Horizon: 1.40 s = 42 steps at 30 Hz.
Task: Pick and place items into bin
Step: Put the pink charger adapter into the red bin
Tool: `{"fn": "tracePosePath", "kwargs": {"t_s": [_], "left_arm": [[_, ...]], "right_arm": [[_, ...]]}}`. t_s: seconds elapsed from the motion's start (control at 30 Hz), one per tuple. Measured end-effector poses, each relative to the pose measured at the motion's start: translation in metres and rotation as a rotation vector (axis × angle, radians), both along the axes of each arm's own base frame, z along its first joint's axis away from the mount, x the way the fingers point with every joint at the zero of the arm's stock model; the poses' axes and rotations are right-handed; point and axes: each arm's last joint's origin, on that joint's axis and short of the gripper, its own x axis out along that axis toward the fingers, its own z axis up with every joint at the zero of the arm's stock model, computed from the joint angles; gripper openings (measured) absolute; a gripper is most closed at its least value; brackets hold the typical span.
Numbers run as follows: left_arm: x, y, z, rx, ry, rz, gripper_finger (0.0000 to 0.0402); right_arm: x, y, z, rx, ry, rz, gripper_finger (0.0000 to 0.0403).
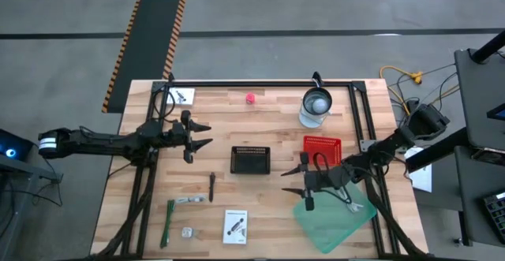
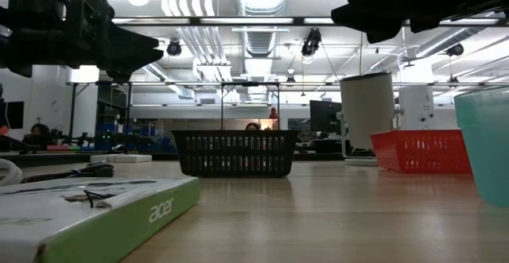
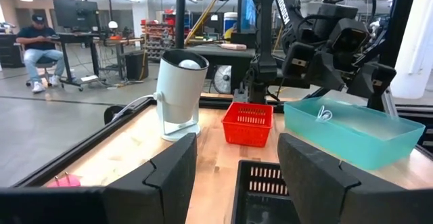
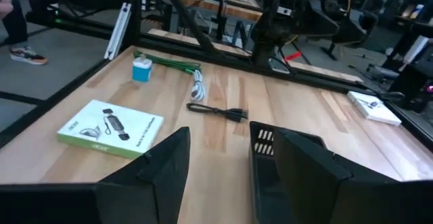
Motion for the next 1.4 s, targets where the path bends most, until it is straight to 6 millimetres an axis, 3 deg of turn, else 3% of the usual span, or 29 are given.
{"fn": "tracePosePath", "kwargs": {"t_s": [0.2,0.53,0.9,1.4], "left_arm": [[0.000,0.000,0.000,-0.001,0.001,0.000,0.0192],[0.001,0.000,-0.003,-0.004,0.022,0.000,0.0192],[0.011,0.002,-0.020,0.033,0.160,0.001,0.0192],[0.023,0.004,-0.017,0.102,0.187,0.001,0.0192]], "right_arm": [[0.000,0.000,0.000,0.010,0.001,-0.003,0.0198],[0.002,-0.005,0.000,-0.139,-0.004,0.004,0.0199],[0.014,-0.033,0.000,-0.177,0.005,-0.104,0.0198],[0.021,-0.055,0.000,-0.163,0.010,-0.189,0.0198]]}}
